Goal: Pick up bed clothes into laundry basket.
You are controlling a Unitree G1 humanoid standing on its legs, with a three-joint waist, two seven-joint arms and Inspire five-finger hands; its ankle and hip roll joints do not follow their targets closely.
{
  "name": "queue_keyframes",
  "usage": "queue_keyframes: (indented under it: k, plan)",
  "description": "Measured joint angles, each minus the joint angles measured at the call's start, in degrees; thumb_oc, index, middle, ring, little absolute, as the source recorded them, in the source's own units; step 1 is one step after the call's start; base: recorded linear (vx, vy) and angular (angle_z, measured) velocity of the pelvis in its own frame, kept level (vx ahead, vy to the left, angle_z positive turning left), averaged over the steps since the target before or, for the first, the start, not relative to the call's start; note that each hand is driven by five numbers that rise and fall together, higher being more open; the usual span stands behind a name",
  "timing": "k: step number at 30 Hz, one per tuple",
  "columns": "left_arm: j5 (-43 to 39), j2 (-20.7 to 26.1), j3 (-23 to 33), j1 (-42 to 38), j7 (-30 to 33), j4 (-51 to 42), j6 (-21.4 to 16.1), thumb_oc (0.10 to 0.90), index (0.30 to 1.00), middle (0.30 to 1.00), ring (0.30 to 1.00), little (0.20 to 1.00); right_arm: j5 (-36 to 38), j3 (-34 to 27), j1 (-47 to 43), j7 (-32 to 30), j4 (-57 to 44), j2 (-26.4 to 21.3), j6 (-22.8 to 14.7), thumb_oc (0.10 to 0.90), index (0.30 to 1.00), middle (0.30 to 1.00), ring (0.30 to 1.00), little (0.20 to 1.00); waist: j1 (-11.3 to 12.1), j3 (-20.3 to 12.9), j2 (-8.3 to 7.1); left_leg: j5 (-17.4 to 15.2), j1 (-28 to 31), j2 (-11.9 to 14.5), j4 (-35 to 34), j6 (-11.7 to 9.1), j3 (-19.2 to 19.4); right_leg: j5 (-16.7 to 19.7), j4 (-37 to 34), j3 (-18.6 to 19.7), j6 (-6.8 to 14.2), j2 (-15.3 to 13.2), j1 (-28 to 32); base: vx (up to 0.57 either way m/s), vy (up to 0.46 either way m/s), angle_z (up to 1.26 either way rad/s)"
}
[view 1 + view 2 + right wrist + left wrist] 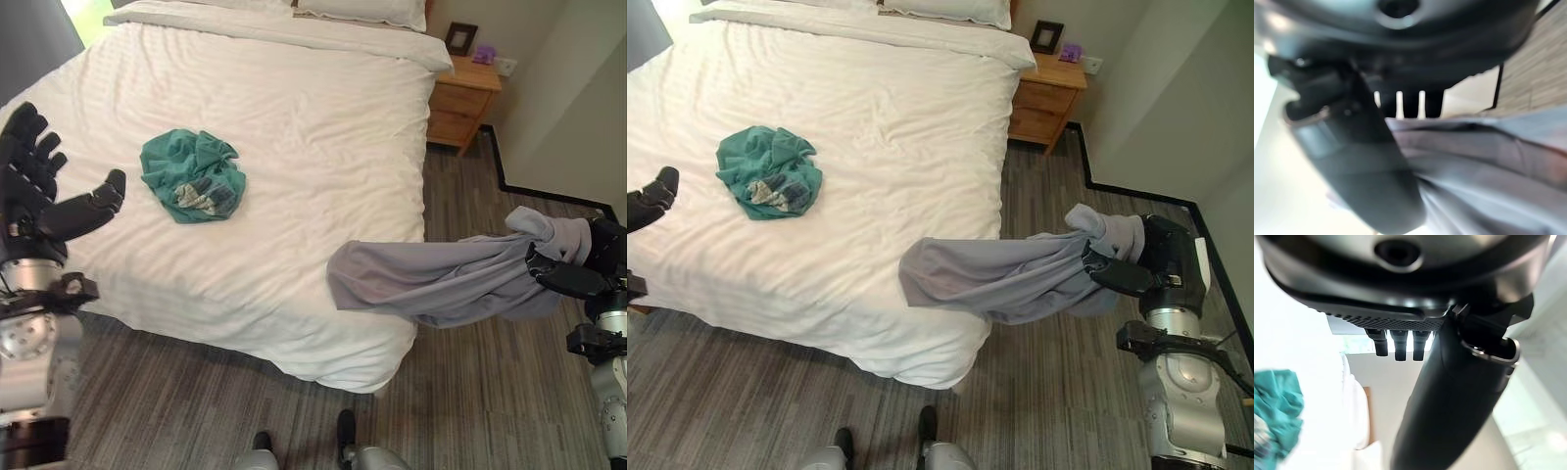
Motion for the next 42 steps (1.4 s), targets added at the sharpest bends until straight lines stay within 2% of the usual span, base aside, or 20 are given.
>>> queue_keyframes:
  k: [3, 6, 10, 11, 12, 13, 14, 16, 18, 19, 20, 23, 25, 28, 30, 32, 35, 37, 40, 42]
  plan:
    - [5.1, 9.2, -1.7, -2.6, -0.3, 8.5, 2.5, 0.8, 0.9, 0.9, 0.9, 0.9, 0.1, -0.1, 0.2, -0.7, 0.1, 0.0, 0.0, 0.4, 0.3, 0.3, 0.3, 0.3, -1.2, 0.0, 0.03, 0.6, 0.9, -0.3, -1.7, 0.4, 0.2, 0.5, -1.0, 0.2, 0.0, -0.1, 0.7, 0.07, 0.142, -0.02]
    - [8.8, 11.8, -2.0, -7.8, 1.0, 11.4, 2.6, 0.8, 0.9, 0.9, 0.9, 0.9, 0.1, 0.0, 0.3, -1.0, 0.2, 0.1, 0.0, 0.4, 0.3, 0.3, 0.3, 0.3, -1.1, -0.1, -0.14, 0.6, 1.0, -0.4, -1.4, 0.3, 1.3, 1.1, -1.1, 1.3, 0.2, -0.1, 0.2, 0.05, 0.144, -0.14]
    - [14.7, 17.4, -10.1, -17.1, 1.5, 14.7, 2.8, 0.8, 0.9, 0.9, 0.9, 0.9, 0.1, 1.0, -0.1, -1.4, 0.7, 0.0, -0.1, 0.4, 0.3, 0.3, 0.3, 0.3, -1.4, -0.5, -1.17, 0.1, 0.4, -1.2, -0.9, 0.4, 2.1, 1.4, -0.9, 2.3, 0.6, -0.2, -0.7, 0.04, 0.208, -0.09]
    - [16.1, 20.3, -14.9, -20.5, 1.9, 17.0, 3.1, 0.8, 0.9, 0.9, 0.9, 0.9, 0.2, 2.6, -0.9, -2.0, 1.1, 0.0, -0.2, 0.4, 0.3, 0.3, 0.3, 0.3, -1.3, -0.8, -1.63, 0.0, 0.2, -1.2, -0.9, 0.4, 2.8, 1.5, -0.5, 3.1, 0.7, -0.2, -1.4, 0.03, 0.205, -0.37]
    - [20.1, 24.2, -26.5, -32.1, 1.8, 22.4, 4.2, 0.8, 0.9, 0.9, 0.9, 0.9, 0.3, 4.7, -1.5, -2.0, 1.1, 0.0, -0.7, 0.4, 0.3, 0.3, 0.3, 0.3, -1.3, -1.4, -2.7, 0.0, -1.3, -1.2, -0.9, 0.6, 3.8, 1.9, -0.4, 4.4, 1.1, -0.4, -3.5, 0.04, 0.189, -0.39]
    - [21.8, 25.2, -31.8, -38.4, 1.8, 24.6, 4.9, 0.8, 0.9, 0.9, 0.9, 0.9, 0.5, 6.1, -2.1, -1.9, 1.1, -0.1, -0.8, 0.4, 0.3, 0.3, 0.3, 0.3, -1.9, -1.7, -3.23, 0.1, -2.2, -1.5, -0.9, 0.8, 4.3, 2.2, -0.5, 4.7, 1.3, -0.8, -4.6, 0.05, 0.157, -0.3]
    - [23.0, 25.6, -34.6, -42.0, 1.8, 25.7, 4.9, 0.8, 0.9, 0.9, 0.9, 0.9, 0.6, 6.9, -2.3, -1.7, 1.0, -0.3, -0.9, 0.4, 0.3, 0.3, 0.3, 0.3, -2.7, -1.6, -3.55, 0.1, -2.6, -1.8, -0.9, 1.0, 4.5, 2.4, -0.5, 4.9, 1.5, -1.1, -5.0, 0.03, 0.067, -0.06]
    - [27.4, 25.6, -48.8, -56.2, 2.1, 29.7, 5.0, 0.8, 0.9, 0.9, 0.9, 0.9, 1.2, 7.5, -0.9, -1.5, 1.0, -0.4, -1.5, 0.4, 0.3, 0.3, 0.3, 0.3, -3.4, -1.5, -3.99, -0.4, -4.3, -2.3, 0.8, 1.7, 4.5, 2.6, -0.6, 4.7, 1.9, -1.9, -5.8, 0.03, 0.081, -0.03]
    - [31.2, 25.6, -57.0, -64.5, 2.1, 31.6, 4.6, 0.8, 0.9, 0.9, 0.9, 0.9, 1.6, 7.5, 0.1, -0.9, 1.0, -1.2, -1.8, 0.4, 0.3, 0.3, 0.3, 0.3, -4.8, -1.4, -4.17, -1.5, -6.1, -2.5, 2.6, 2.1, 4.7, 2.8, -0.6, 4.7, 2.1, -2.3, -7.0, 0.03, 0.093, -0.07]
    - [31.7, 25.5, -58.3, -65.9, 2.1, 32.3, 4.5, 0.8, 0.9, 0.9, 0.9, 0.9, 1.7, 7.4, 0.2, -0.9, 1.0, -1.2, -1.8, 0.4, 0.3, 0.3, 0.3, 0.3, -5.6, -1.4, -4.27, -1.7, -6.3, -2.6, 2.8, 2.1, 5.0, 2.9, -0.6, 4.9, 2.2, -2.3, -7.4, 0.02, 0.092, -0.01]
    - [35.5, 25.2, -67.7, -73.4, 2.1, 36.5, 4.3, 0.8, 0.9, 0.9, 0.9, 0.9, 2.3, 7.5, 1.0, -0.6, 1.0, -2.2, -2.0, 0.4, 0.3, 0.3, 0.3, 0.3, -6.4, -1.2, -4.56, -2.2, -7.5, -2.5, 3.7, 2.0, 4.9, 3.1, -0.6, 5.0, 2.2, -1.9, -8.0, -0.01, 0.05, -0.08]
    - [39.9, 24.7, -74.0, -80.2, 2.0, 41.5, 4.4, 0.8, 0.9, 0.9, 0.9, 0.9, 3.0, 7.5, 1.6, -0.5, 0.7, -3.4, -2.1, 0.4, 0.3, 0.3, 0.3, 0.3, -7.3, -0.7, -5.57, -3.3, -10.1, -1.9, 6.2, 2.0, 5.5, 4.0, -0.6, 6.0, 2.3, -1.8, -10.0, -0.01, 0.038, -0.19]
    - [42.8, 23.3, -78.2, -85.0, 2.0, 48.4, 4.8, 0.8, 0.9, 0.9, 0.9, 0.9, 4.8, 7.5, 2.5, -0.4, 0.1, -6.1, -2.4, 0.4, 0.3, 0.3, 0.3, 0.3, -9.4, 0.2, -7.19, -4.5, -13.7, -1.8, 9.1, 2.0, 6.0, 5.1, -0.2, 6.4, 2.6, -1.3, -13.0, -0.01, 0.037, -0.22]
    - [44.7, 23.2, -79.3, -86.3, 1.6, 52.9, 5.2, 0.8, 0.9, 0.9, 0.9, 0.9, 4.8, 7.4, 2.5, 0.1, -0.5, -7.7, -3.6, 0.4, 0.3, 0.3, 0.3, 0.3, -11.2, 2.1, -9.59, -5.2, -15.8, -0.9, 11.3, 2.1, 6.7, 6.8, -0.2, 6.9, 3.0, -1.1, -14.6, 0.02, 0.045, -0.18]
    - [45.0, 21.1, -79.5, -86.3, 0.5, 58.8, 5.1, 0.8, 0.9, 0.9, 0.9, 0.9, 6.0, 7.1, 3.5, 0.5, -1.3, -8.0, -4.6, 0.4, 0.3, 0.3, 0.3, 0.3, -12.2, 3.0, -10.13, -5.9, -17.2, -0.1, 12.8, 2.3, 6.5, 7.9, -0.1, 7.4, 4.6, -0.7, -15.4, 0.02, 0.042, -0.06]
    - [46.4, 20.9, -79.7, -85.9, -1.0, 61.5, 5.9, 0.8, 0.9, 0.9, 0.9, 0.9, 6.3, 6.5, 6.1, 0.6, -3.4, -8.0, -5.5, 0.4, 0.3, 0.3, 0.3, 0.3, -12.7, 3.7, -11.62, -6.3, -18.4, -0.2, 13.3, 2.3, 7.0, 8.4, -0.1, 7.6, 4.6, -0.8, -16.6, 0.01, 0.045, -0.08]
    - [46.4, 20.9, -79.3, -85.2, -2.0, 61.9, 6.4, 0.8, 0.9, 0.9, 0.9, 0.9, 6.3, 6.5, 6.7, 0.7, -4.7, -8.0, -5.7, 0.4, 0.3, 0.3, 0.3, 0.3, -13.0, 4.5, -12.13, -6.1, -19.9, -0.2, 14.4, 2.6, 7.0, 8.3, -0.7, 7.6, 4.6, -1.0, -17.3, 0.0, 0.021, 0.03]
    - [46.4, 20.8, -77.9, -84.1, -2.0, 61.7, 6.2, 0.8, 0.9, 0.9, 0.9, 0.9, 6.2, 6.5, 6.9, 0.7, -6.0, -9.8, -6.4, 0.4, 0.3, 0.3, 0.3, 0.3, -12.9, 5.1, -12.03, -7.1, -22.6, 0.0, 17.3, 2.4, 6.3, 7.0, -0.9, 7.4, 3.3, -0.9, -18.2, -0.01, 0.004, 0.07]
    - [46.4, 20.5, -75.6, -82.9, -2.0, 61.9, 6.3, 0.8, 0.9, 0.9, 0.9, 0.9, 6.1, 6.5, 6.8, 0.8, -7.3, -10.9, -6.6, 0.4, 0.3, 0.3, 0.3, 0.3, -12.9, 5.9, -12.61, -7.9, -24.7, 0.6, 19.3, 2.2, 5.9, 7.7, -0.8, 6.9, 2.7, 0.2, -19.4, -0.01, -0.007, 0.01]
    - [46.4, 20.3, -73.2, -81.3, -2.0, 62.4, 6.3, 0.8, 0.9, 0.9, 0.9, 0.9, 6.0, 6.5, 6.7, 0.7, -7.6, -11.6, -7.3, 0.4, 0.3, 0.3, 0.3, 0.3, -12.9, 6.0, -12.77, -8.4, -26.3, 1.6, 20.4, 2.1, 5.5, 9.3, -0.8, 6.9, 3.4, 0.8, -20.5, -0.01, -0.007, -0.08]
